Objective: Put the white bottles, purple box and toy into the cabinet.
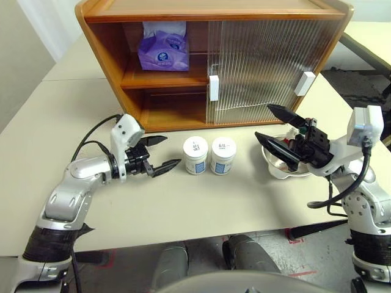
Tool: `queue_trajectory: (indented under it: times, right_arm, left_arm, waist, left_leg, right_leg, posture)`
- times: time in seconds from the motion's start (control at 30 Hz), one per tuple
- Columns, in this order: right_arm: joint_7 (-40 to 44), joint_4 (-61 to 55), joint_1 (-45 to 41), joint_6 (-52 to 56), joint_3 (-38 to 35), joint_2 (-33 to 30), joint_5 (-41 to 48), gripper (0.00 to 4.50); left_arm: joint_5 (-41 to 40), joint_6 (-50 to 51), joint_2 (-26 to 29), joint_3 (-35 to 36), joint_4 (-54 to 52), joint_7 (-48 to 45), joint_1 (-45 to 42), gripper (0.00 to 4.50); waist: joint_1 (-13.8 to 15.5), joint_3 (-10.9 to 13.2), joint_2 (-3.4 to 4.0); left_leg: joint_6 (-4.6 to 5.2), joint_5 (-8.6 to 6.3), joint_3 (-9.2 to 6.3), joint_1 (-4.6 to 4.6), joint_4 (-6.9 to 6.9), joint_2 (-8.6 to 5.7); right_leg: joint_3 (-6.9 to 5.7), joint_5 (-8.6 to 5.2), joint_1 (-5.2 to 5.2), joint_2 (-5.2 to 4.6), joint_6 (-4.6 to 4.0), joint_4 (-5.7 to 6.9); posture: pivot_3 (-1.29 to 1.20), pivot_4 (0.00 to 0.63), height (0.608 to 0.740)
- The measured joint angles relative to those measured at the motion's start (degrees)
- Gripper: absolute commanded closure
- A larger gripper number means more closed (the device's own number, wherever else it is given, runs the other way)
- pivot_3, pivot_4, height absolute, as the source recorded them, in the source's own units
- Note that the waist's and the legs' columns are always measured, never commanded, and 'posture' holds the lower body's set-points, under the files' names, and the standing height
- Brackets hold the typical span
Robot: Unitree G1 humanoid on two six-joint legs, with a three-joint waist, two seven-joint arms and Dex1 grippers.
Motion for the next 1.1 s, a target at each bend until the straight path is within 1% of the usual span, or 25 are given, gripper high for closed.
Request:
queue_trajectory:
  times: [0.1, 0.2, 0.47, 0.63, 0.73, 0.83, 0.9, 0.93, 1.1]
  right_arm:
    - [0.39, 0.02, -0.33, 0.10, 0.00, -0.30, 0.07, 0.00]
    - [0.53, 0.14, -0.41, 0.11, 0.00, -0.32, 0.08, 0.00]
    - [0.86, 0.18, -0.18, 0.24, 0.04, -0.50, 0.07, 0.00]
    - [0.42, 0.00, -0.01, 0.67, 0.04, -0.50, 0.08, 0.00]
    - [0.32, -0.14, 0.33, 0.71, 0.09, -0.41, 0.07, 0.00]
    - [0.13, -0.25, 0.77, 0.71, 0.09, -0.35, 0.07, 0.00]
    - [-0.01, -0.25, 1.05, 0.70, 0.06, -0.35, 0.07, 0.00]
    - [-0.02, -0.25, 1.14, 0.70, 0.06, -0.35, 0.07, 0.00]
    - [0.00, -0.25, 1.19, 0.70, 0.06, -0.35, 0.07, 0.00]
  left_arm:
    - [1.69, -3.13, -0.76, -2.64, 1.82, -0.95, 0.18, 0.01]
    - [2.10, -4.00, -1.53, -4.41, 2.67, -1.36, 0.23, 0.01]
    - [1.60, -1.39, -6.07, -7.80, 2.58, -0.59, -1.45, 0.01]
    - [2.76, -0.79, -6.95, -9.64, 2.64, 0.36, -2.86, 0.01]
    - [2.86, 1.12, -8.60, -10.09, 3.00, 1.28, -4.01, 0.01]
    - [3.28, 2.86, -8.20, -10.62, 3.28, 1.55, -4.86, 0.66]
    - [3.47, 3.68, -7.83, -10.47, 3.31, 1.74, -5.10, 1.34]
    - [3.39, 4.01, -7.84, -10.47, 3.30, 1.74, -5.18, 1.43]
    - [3.58, 4.57, -7.72, -10.52, 3.30, 1.74, -5.46, 1.43]
  waist:
    - [0.01, -0.03, 0.04]
    - [0.04, -0.03, 0.04]
    - [0.02, -0.04, 0.08]
    - [-0.01, -0.05, 0.10]
    - [0.05, -0.05, 0.10]
    - [-0.07, -0.05, 0.10]
    - [-0.16, -0.07, 0.12]
    - [-0.21, -0.08, 0.14]
    - [-0.43, -0.08, 0.15]
  left_leg:
    - [0.00, 0.00, -0.04, 0.00, 0.01, -0.01]
    - [0.00, 0.00, -0.04, -0.01, 0.01, -0.01]
    - [0.00, 0.00, 0.13, -0.01, 0.02, -0.03]
    - [0.00, 0.00, 0.20, 0.00, 0.03, -0.04]
    - [0.00, 0.01, 0.21, 0.00, 0.04, -0.06]
    - [0.00, 0.01, 0.20, 0.00, 0.04, -0.05]
    - [0.00, 0.01, 0.21, 0.01, 0.03, -0.05]
    - [0.00, 0.00, 0.22, 0.01, 0.03, -0.06]
    - [0.00, 0.01, 0.20, 0.06, 0.03, -0.06]
  right_leg:
    - [0.03, 0.00, 0.01, -0.02, 0.00, 0.00]
    - [0.03, 0.00, 0.01, -0.02, 0.00, -0.01]
    - [0.02, 0.00, 0.02, -0.02, 0.00, -0.01]
    - [0.02, -0.01, 0.05, -0.01, 0.02, -0.01]
    - [0.02, -0.06, 0.11, -0.01, 0.11, -0.02]
    - [0.03, -0.06, 0.11, -0.01, 0.11, -0.02]
    - [0.03, -0.06, 0.11, -0.01, 0.12, -0.02]
    - [0.03, -0.07, 0.12, -0.01, 0.13, -0.02]
    - [0.03, -0.08, 0.17, -0.01, 0.15, -0.02]
  posture:
    - [-0.10, 0.059, 0.740]
    - [-0.10, 0.063, 0.740]
    - [-0.11, 0.067, 0.740]
    - [-0.12, 0.068, 0.740]
    - [-0.12, 0.068, 0.740]
    - [-0.13, 0.068, 0.740]
    - [-0.13, 0.068, 0.740]
    - [-0.13, 0.068, 0.740]
    - [-0.13, 0.067, 0.740]
